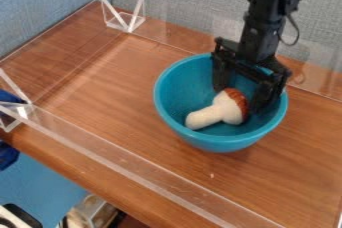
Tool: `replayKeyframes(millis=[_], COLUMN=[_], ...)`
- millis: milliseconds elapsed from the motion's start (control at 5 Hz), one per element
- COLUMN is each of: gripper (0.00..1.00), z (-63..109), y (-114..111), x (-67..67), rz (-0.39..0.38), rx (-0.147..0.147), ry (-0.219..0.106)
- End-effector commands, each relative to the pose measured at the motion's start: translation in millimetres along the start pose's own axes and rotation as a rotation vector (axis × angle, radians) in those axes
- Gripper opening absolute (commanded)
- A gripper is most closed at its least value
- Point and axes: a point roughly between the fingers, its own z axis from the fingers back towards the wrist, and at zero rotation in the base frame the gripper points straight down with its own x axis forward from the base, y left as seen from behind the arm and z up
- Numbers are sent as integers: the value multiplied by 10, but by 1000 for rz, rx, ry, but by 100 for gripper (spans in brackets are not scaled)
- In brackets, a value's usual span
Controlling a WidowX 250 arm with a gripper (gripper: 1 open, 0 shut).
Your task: Remove the mushroom from inside the blue bowl and put it on the table
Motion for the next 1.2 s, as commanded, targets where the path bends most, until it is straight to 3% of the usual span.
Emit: replayKeyframes(millis=[0, 1000], gripper=[0, 0], z=[104, 0], y=[41, 92], x=[121, 52], rz=[-6, -2], rx=[1, -17], ry=[-65, -65])
